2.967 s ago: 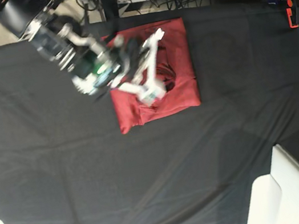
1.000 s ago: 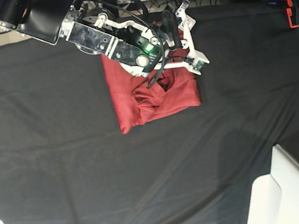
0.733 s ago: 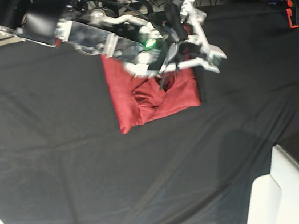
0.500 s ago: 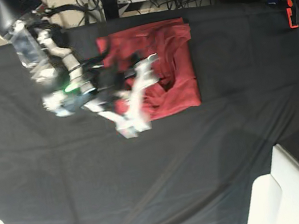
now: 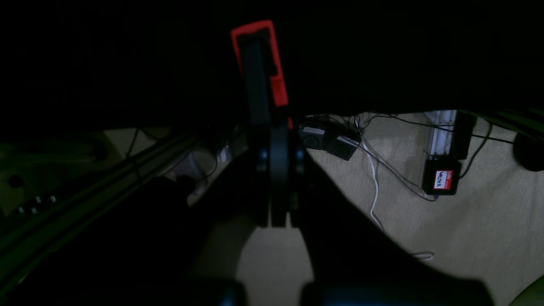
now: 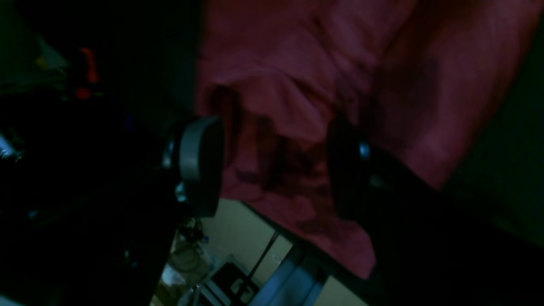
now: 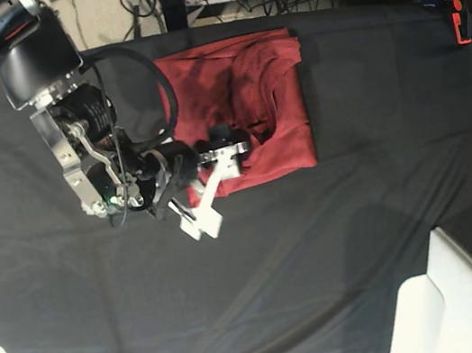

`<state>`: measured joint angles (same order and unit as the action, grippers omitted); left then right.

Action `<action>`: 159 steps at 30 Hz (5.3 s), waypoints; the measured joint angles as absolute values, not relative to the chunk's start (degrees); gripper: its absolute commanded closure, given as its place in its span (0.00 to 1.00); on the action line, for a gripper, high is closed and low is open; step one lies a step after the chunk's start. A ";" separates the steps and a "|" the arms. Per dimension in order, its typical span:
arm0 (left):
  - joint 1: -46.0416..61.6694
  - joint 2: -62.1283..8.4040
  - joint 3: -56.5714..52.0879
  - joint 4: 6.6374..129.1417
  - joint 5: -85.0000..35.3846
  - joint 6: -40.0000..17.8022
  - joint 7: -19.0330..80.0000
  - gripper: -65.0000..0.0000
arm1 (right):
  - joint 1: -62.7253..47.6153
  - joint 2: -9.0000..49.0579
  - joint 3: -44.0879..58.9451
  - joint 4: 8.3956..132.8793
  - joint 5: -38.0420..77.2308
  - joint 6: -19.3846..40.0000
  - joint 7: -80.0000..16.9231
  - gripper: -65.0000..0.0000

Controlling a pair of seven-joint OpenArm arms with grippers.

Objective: Fold the T-shirt properly
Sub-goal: 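Tuck the shirt's side edge inward with the right gripper, then smooth the folded edge with the right gripper, then withdraw it, then move the left gripper onto the folded shirt and grasp its edge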

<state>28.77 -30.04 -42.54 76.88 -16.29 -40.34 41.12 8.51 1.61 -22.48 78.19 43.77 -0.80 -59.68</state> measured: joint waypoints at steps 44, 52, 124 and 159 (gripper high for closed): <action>28.45 -30.04 -42.54 76.84 -16.32 -40.34 41.12 1.00 | 9.28 1.56 -17.26 73.84 43.57 -0.99 -59.59 0.45; 28.45 -30.04 -42.54 76.84 -16.29 -40.34 41.12 1.00 | 9.47 1.23 -17.23 73.84 43.53 -0.99 -59.48 0.45; 28.60 -30.00 -42.54 76.88 -16.32 -40.34 41.12 1.00 | 25.04 -5.87 -40.62 56.86 51.31 -0.82 -46.72 1.00; 20.14 -20.56 -21.28 95.53 -28.36 -39.66 53.80 0.00 | 3.55 14.39 -20.47 92.27 52.12 -6.44 -47.64 0.44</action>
<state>20.14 -20.56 -21.28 95.53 -28.36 -39.66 53.80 3.55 14.39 -20.47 92.27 52.12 -6.44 -47.64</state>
